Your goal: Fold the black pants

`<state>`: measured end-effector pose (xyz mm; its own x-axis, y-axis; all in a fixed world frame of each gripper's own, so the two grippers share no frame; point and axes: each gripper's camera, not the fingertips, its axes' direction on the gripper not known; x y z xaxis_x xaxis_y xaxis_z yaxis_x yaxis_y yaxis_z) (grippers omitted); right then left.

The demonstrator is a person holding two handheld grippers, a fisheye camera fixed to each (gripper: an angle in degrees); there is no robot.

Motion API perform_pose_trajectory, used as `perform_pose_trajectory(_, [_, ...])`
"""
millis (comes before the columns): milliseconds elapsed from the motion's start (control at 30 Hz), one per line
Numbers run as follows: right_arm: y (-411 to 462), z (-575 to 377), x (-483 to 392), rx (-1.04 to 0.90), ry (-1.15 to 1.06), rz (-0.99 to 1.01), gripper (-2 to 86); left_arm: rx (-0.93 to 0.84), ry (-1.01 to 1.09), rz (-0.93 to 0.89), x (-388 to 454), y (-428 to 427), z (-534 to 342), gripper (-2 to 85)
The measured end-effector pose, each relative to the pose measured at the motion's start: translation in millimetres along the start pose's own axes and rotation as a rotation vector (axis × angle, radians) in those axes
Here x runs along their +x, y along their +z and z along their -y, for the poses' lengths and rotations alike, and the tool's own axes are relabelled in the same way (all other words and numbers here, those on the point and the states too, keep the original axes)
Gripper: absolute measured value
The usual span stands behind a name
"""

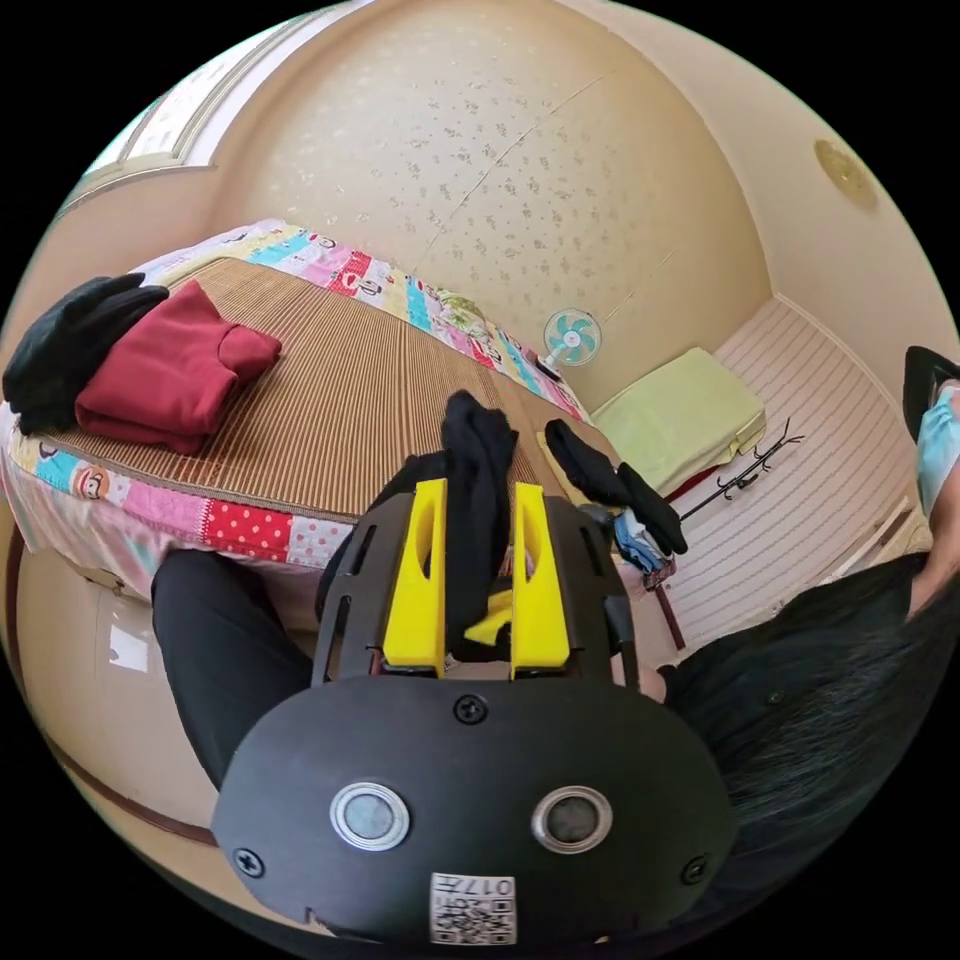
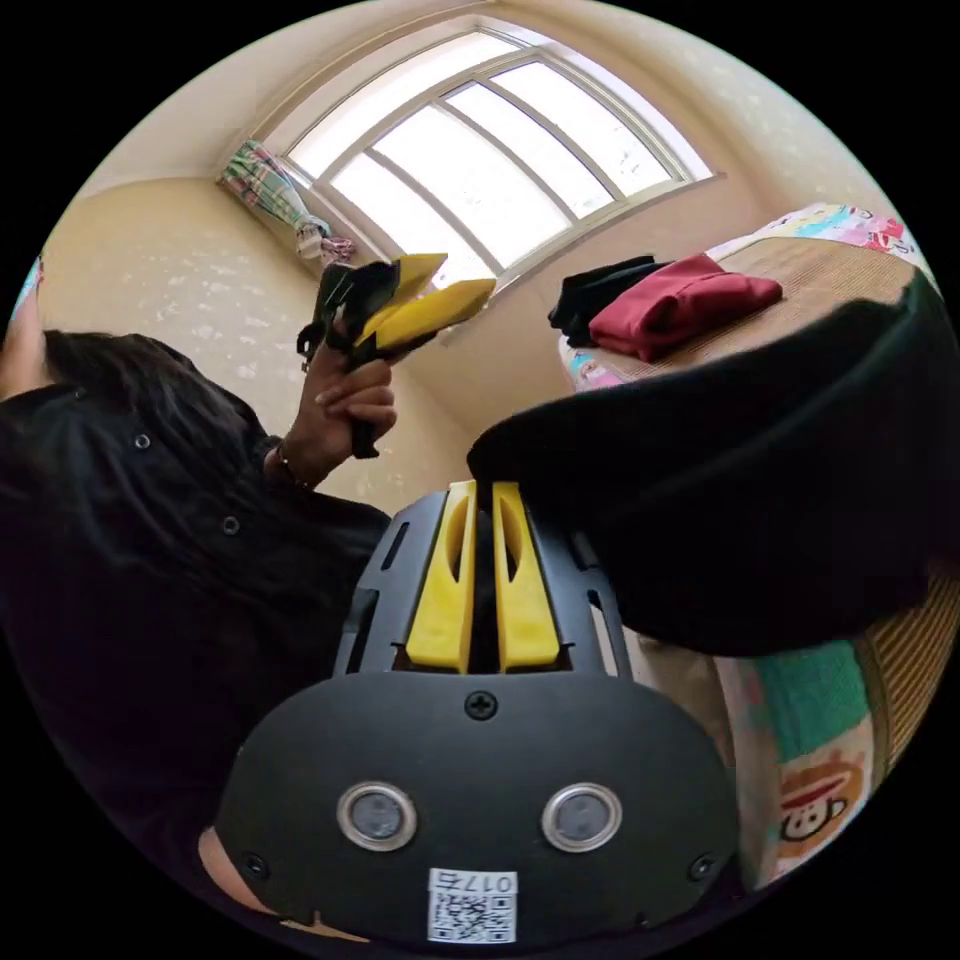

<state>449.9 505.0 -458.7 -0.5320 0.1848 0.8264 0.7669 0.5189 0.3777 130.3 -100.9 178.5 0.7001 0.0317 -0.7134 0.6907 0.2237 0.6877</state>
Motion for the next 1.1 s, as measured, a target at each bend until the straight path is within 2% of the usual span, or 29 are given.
perform_pose_trajectory(67, [1.0,-35.8,-6.0,-0.008,0.176,-0.02,1.6,-0.069,0.036,-0.031,1.5,26.0,7.0,11.1])
perform_pose_trajectory(167, [-18.5,-65.7,-17.7,0.042,0.244,-0.01,0.8,-0.216,0.146,-0.142,22.5,92.5,40.5,12.3])
perform_pose_trajectory(333, [-64.5,-80.8,-35.4,0.182,0.315,-0.149,0.4,-0.368,0.316,-0.144,86.2,236.2,113.0,13.8])
perform_pose_trajectory(433, [-82.9,-77.0,-55.0,0.274,0.315,-0.227,0.3,-0.432,0.363,0.052,119.6,338.7,148.8,15.7])
perform_pose_trajectory(500, [-89.3,-74.3,-69.9,0.329,0.305,-0.255,0.4,-0.48,0.363,0.283,124.9,416.8,161.9,16.0])
perform_pose_trajectory(600, [-93.9,-76.2,-89.9,0.403,0.316,-0.31,0.6,-0.585,0.324,0.541,96.3,483.7,152.3,14.9])
perform_pose_trajectory(633, [-94.7,-79.6,-93.9,0.423,0.328,-0.338,0.9,-0.591,0.331,0.544,89.7,488.5,147.4,14.3])
perform_pose_trajectory(767, [-97.6,-92.1,-71.1,0.457,0.426,-0.363,2.5,-0.451,0.265,0.336,75.0,429.7,138.8,5.3])
perform_pose_trajectory(800, [-98.2,-91.7,-63.7,0.458,0.444,-0.353,3.2,-0.407,0.183,0.137,60.1,397.9,139.6,4.5])
perform_pose_trajectory(900, [-100.1,-78.5,-20.9,0.521,0.567,-0.401,9.2,-0.297,-0.028,-0.194,19.3,314.8,130.8,4.2])
perform_pose_trajectory(967, [-96.1,-56.1,22.6,0.58,0.706,-0.422,14.7,-0.223,-0.017,-0.224,17.8,261.6,124.8,4.2])
perform_pose_trajectory(1100, [-70.5,-10.8,88.6,0.591,0.858,-0.453,13.5,-0.096,0.118,-0.293,48.2,149.0,119.6,4.0])
